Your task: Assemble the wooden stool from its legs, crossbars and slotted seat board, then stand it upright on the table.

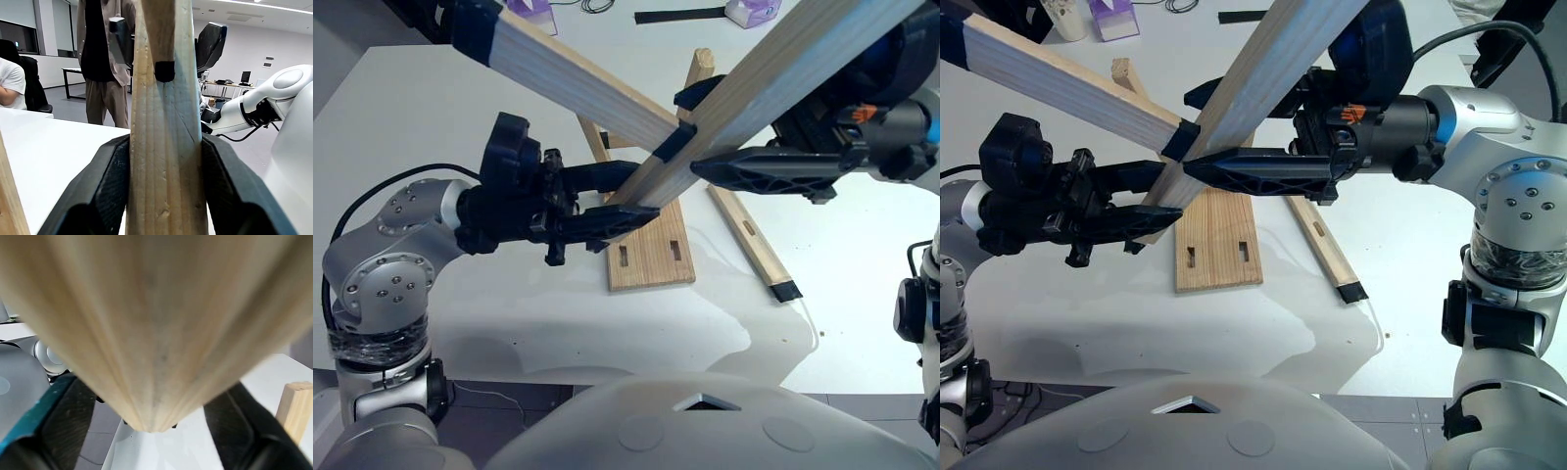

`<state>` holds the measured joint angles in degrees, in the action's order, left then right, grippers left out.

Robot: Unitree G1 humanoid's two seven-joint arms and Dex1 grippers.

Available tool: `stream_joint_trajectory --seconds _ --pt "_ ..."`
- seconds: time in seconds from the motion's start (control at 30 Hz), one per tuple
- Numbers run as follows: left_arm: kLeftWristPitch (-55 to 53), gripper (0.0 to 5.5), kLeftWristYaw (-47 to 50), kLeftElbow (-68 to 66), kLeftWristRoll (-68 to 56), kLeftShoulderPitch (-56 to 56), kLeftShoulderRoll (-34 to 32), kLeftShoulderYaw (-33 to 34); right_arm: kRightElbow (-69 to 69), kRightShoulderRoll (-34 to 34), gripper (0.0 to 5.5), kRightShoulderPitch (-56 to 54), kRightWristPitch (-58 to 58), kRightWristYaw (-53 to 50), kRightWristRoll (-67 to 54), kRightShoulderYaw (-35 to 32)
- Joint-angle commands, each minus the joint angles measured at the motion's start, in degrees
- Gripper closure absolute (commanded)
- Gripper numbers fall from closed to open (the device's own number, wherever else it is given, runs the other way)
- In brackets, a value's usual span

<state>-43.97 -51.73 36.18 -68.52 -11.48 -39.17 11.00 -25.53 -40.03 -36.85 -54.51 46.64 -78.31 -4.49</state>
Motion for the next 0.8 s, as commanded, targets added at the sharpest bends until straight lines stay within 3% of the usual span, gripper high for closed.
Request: stream_joint_trajectory --seconds 0.03,0.17,0.63,0.67,0.8 --pt "1.29 3.47 0.25 0.49 0.77 -0.95 0.20 -1.24 -0.53 -0.17 2.89 -0.06 -0.05 1.64 2.69 1.45" --pt "2.47 3.47 0.98 0.36 1.58 -1.56 0.68 -1.95 -1.04 -0.75 3.45 0.72 0.53 3.73 5.84 2.49" --pt "3.87 3.47 2.25 -1.80 10.56 -1.50 0.13 -5.68 -1.10 -0.09 3.46 1.92 2.72 4.67 8.99 1.85" --pt "3.67 3.11 1.43 -1.97 12.22 -0.46 -1.13 -6.67 -0.93 0.08 3.46 1.81 2.93 4.44 8.99 1.53" --pt "6.98 2.54 -3.91 -2.45 20.65 5.04 -5.61 -10.75 -0.22 -0.23 3.46 1.88 3.59 4.73 10.39 0.97"
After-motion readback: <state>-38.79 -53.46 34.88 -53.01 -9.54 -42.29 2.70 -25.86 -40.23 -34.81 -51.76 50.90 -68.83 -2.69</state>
